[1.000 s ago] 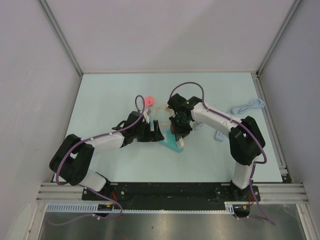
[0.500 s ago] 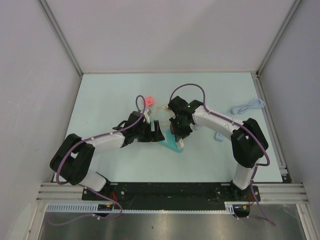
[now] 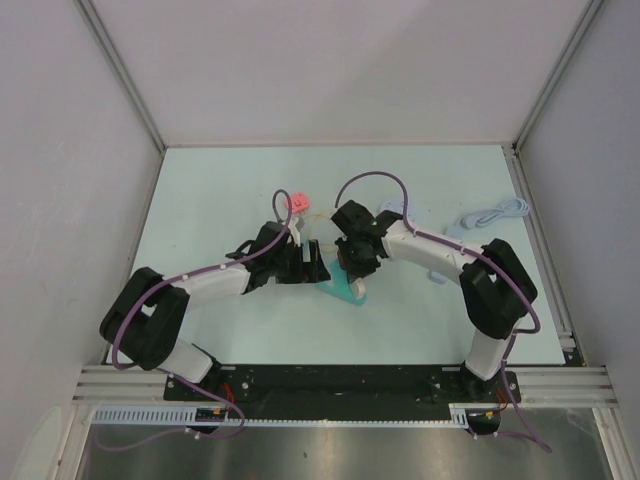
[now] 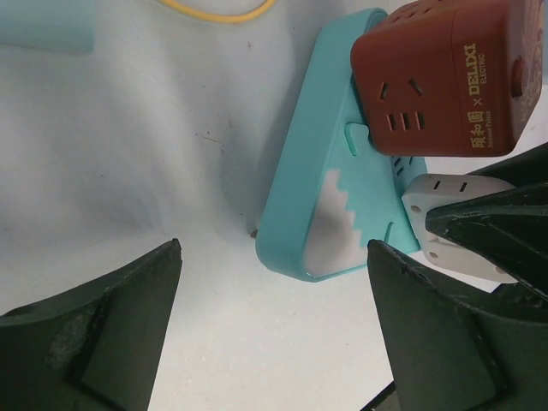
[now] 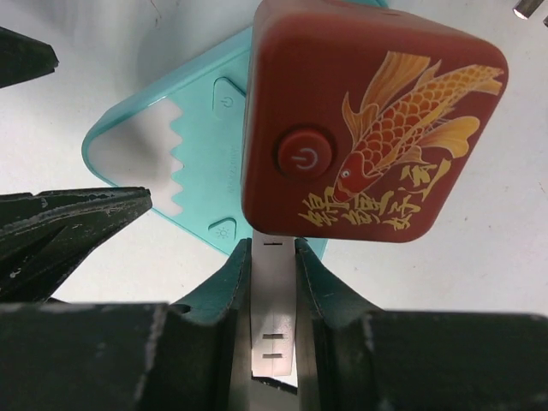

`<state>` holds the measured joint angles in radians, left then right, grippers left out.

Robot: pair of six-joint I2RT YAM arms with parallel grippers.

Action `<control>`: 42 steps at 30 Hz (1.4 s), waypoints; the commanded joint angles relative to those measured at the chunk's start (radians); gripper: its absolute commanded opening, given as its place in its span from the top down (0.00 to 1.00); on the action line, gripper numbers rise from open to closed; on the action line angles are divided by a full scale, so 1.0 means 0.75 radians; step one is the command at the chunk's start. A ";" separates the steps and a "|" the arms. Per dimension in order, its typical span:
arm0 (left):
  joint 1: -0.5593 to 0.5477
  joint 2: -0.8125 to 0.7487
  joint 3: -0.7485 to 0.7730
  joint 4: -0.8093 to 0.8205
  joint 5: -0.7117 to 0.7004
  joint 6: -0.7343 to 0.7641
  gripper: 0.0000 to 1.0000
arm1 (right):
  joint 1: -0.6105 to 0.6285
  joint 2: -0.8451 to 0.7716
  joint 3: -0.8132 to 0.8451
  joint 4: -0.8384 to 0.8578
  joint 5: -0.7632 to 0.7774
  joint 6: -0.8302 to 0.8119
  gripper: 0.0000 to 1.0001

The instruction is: Insert the plug

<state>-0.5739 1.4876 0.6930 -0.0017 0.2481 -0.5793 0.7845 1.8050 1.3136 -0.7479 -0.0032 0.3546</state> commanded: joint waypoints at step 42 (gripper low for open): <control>-0.022 -0.192 0.060 -0.149 -0.141 0.046 0.02 | 0.034 -0.345 -0.269 0.263 0.101 0.098 0.44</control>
<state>-0.5854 1.3777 0.7071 -0.1127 0.1577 -0.5667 0.8181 1.5585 1.0775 -0.5396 0.0952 0.4171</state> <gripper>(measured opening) 0.982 0.620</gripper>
